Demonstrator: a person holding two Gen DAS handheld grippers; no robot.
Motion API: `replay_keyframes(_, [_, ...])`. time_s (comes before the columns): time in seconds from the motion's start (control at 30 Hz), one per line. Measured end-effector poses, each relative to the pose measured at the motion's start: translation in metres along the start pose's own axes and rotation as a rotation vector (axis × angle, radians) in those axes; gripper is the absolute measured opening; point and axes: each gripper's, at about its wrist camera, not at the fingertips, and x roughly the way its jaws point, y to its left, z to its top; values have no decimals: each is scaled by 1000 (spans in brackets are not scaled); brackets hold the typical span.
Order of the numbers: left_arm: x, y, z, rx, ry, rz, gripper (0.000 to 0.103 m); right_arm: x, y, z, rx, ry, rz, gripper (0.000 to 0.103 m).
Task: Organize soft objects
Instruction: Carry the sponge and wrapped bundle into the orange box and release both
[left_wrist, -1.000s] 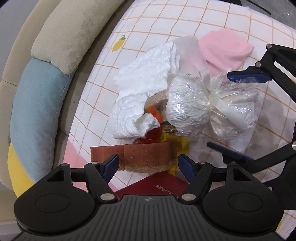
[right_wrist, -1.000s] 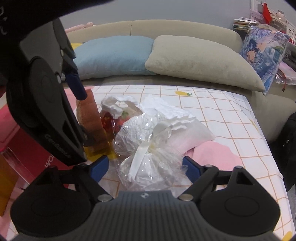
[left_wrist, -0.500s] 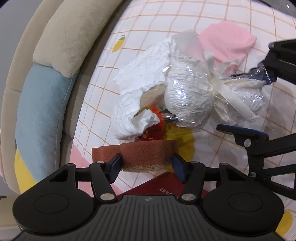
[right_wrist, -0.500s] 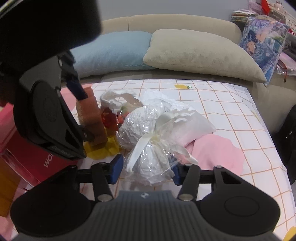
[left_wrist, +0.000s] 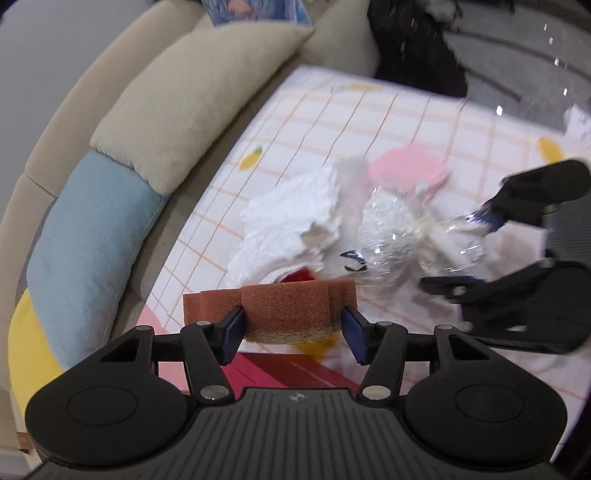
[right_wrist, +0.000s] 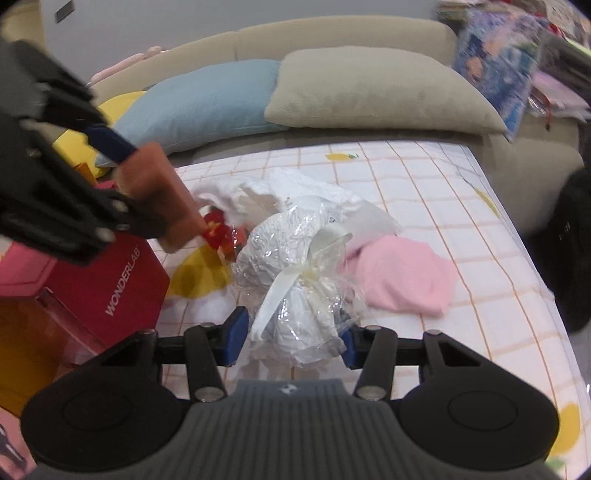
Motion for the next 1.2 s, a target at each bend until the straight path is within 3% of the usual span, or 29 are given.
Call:
replay_keyframes(0.3, [-99, -3, -47, -177, -239, -42, 65, -56, 17, -10, 57, 7, -73, 49])
replay_keyframes(0.53, [-157, 8, -114, -367, -343, -14, 65, -110, 46, -28, 185, -21, -17, 49])
replay_keyframes(0.63, [-167, 24, -147, -476, -335, 11, 65, -126, 69, -28, 181, -24, 44, 49])
replay_keyframes(0.87, [-174, 56, -213, -617, -263, 100, 65, -139, 149, 1, 49, -6, 278, 49])
replay_keyframes(0.97, [-166, 70, -233, -659, -234, 72, 65, -128, 184, 17, -35, 46, 359, 49])
replay_keyframes(1.03, [-160, 78, -247, -663, -193, 36, 65, -114, 207, 24, -100, 91, 361, 49])
replay_keyframes(1.2, [-132, 85, -260, -559, -93, -39, 65, -68, 246, 37, -223, 259, 348, 49])
